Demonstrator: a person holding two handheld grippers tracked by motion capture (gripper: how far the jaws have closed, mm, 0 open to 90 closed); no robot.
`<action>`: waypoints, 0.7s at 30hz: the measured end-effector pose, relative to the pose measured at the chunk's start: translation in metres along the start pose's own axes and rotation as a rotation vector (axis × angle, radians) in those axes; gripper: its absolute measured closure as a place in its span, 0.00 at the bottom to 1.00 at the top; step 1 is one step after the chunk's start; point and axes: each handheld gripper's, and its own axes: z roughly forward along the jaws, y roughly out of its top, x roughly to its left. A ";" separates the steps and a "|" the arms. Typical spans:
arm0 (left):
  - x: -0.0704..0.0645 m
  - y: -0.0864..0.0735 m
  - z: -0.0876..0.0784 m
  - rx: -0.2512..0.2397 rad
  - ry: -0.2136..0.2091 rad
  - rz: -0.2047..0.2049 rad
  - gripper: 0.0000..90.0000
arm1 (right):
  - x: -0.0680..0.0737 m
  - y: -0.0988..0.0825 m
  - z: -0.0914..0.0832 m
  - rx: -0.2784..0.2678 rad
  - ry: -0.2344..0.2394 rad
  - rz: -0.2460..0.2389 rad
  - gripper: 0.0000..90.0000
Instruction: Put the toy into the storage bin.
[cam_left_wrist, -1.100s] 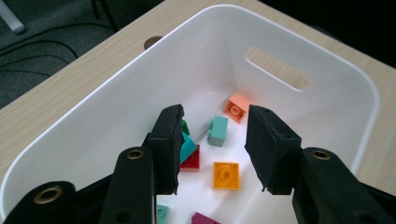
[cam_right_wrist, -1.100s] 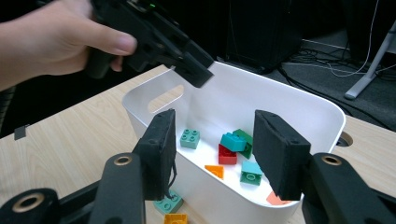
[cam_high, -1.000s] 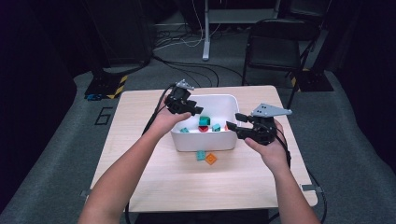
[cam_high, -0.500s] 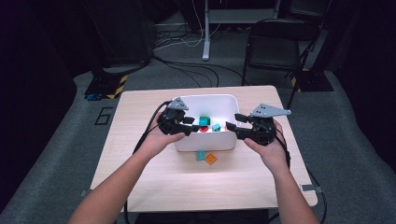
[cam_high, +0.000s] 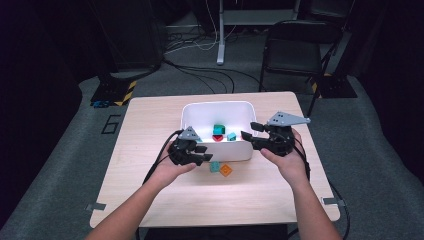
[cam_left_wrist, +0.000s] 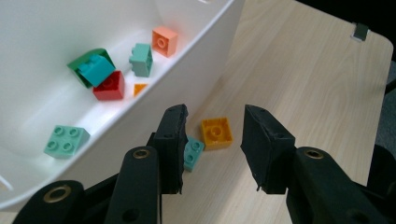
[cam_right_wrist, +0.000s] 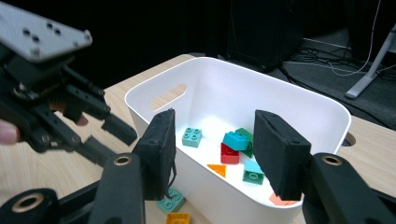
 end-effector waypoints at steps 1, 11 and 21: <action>-0.001 -0.003 0.003 0.001 -0.001 -0.001 0.66 | 0.000 0.000 0.000 0.001 0.000 0.001 0.54; -0.003 -0.029 0.035 0.023 -0.007 0.030 0.65 | 0.000 -0.001 0.001 0.005 0.001 0.000 0.54; -0.001 -0.043 0.062 0.015 -0.045 0.019 0.61 | 0.000 -0.001 0.002 0.009 0.004 -0.002 0.54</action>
